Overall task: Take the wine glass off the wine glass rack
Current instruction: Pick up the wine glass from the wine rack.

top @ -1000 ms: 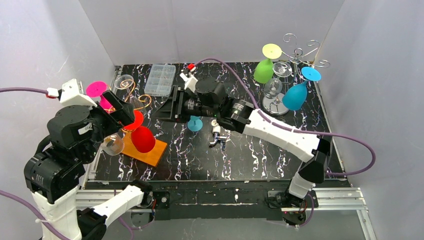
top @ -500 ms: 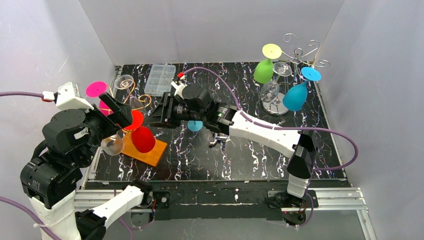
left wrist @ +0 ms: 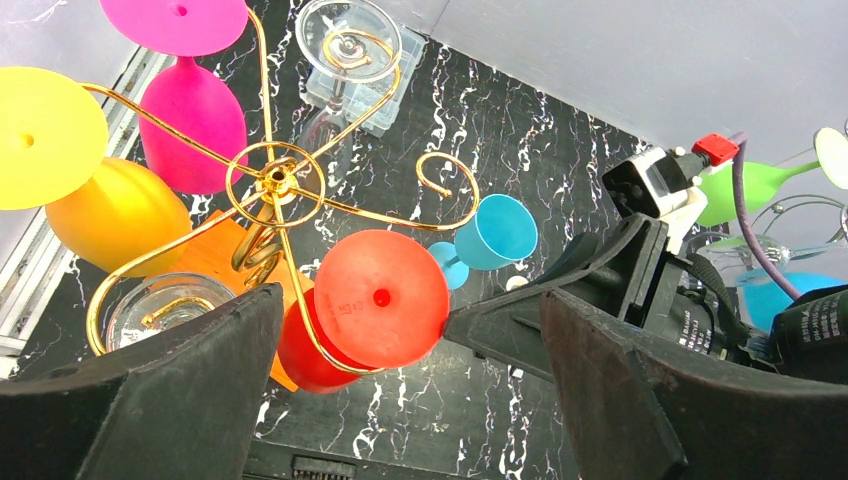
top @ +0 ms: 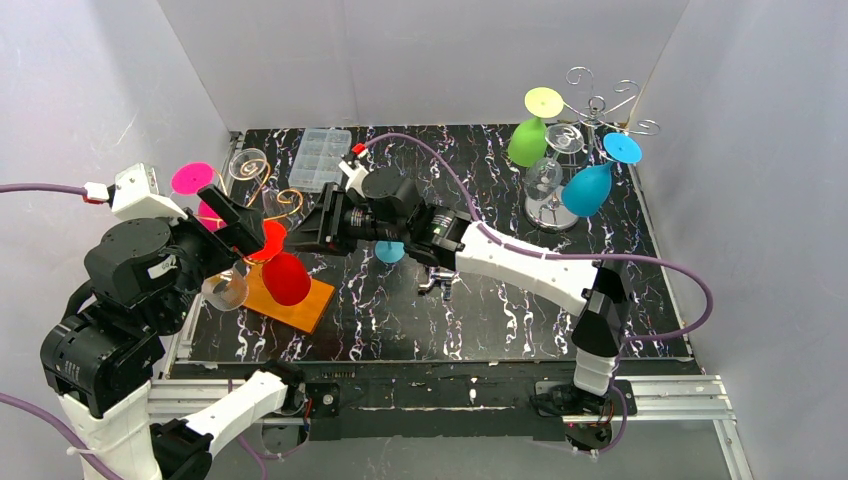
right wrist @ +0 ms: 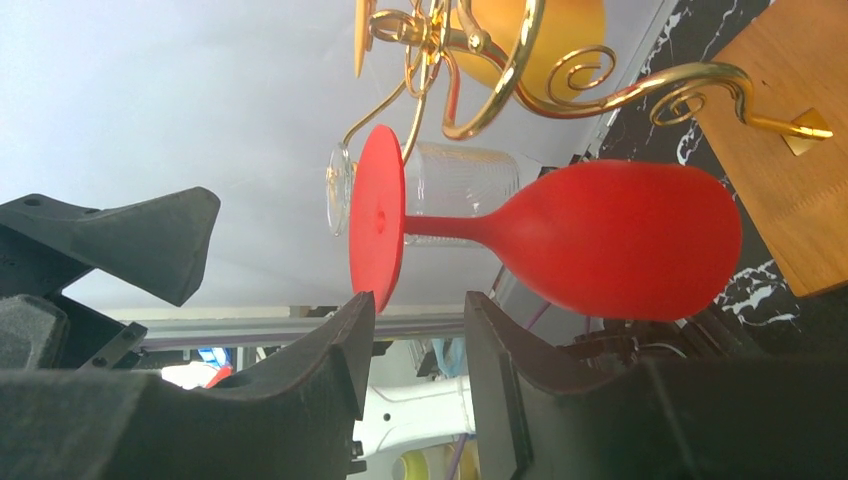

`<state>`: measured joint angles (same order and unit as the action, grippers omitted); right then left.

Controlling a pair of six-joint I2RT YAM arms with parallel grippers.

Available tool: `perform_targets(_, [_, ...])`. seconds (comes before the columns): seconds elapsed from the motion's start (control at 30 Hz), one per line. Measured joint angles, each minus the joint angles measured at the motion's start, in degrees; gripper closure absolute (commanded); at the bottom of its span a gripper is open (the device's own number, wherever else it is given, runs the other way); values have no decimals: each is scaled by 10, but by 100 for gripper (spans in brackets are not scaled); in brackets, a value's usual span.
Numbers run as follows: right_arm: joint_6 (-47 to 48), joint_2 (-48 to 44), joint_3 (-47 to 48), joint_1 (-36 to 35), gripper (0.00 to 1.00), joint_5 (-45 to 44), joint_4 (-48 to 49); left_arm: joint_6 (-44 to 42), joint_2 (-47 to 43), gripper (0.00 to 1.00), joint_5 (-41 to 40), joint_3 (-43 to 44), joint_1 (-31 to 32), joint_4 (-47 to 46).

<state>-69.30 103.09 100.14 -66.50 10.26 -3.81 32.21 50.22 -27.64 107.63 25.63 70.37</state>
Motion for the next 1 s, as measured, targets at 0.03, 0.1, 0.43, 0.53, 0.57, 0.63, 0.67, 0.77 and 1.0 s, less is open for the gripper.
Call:
perform_targets(0.03, [0, 4, 5, 0, 55, 0, 1, 0, 0, 1, 0, 0, 0, 0])
perform_targets(0.1, [-2, 13, 13, -1, 56, 0, 8, 0, 0, 1, 0, 0, 0, 0])
perform_targets(0.43, [-12, 33, 32, -4, 65, 2, 23, 0, -4, 0, 0, 0, 0, 0])
perform_targets(0.53, [-12, 33, 37, -5, 66, 2, 23, 0, -6, 1, 0, 0, 0, 0])
perform_targets(0.57, [-12, 33, 40, -5, 67, 2, 23, 0, -7, 1, 0, -1, 0, 0])
perform_targets(0.63, [-12, 33, 41, -5, 69, 2, 23, 0, -10, 1, 0, -3, 0, 0])
perform_targets(0.67, [-12, 33, 43, -6, 70, 2, 23, 0, -11, 1, 0, -4, 0, 0])
perform_targets(0.77, [-13, 33, 44, -7, 73, 2, 23, 1, -12, 1, 0, -5, 0, 0])
perform_targets(1.0, [-15, 36, 47, -7, 83, 2, 23, 2, -14, 1, 0, -8, 0, 0])
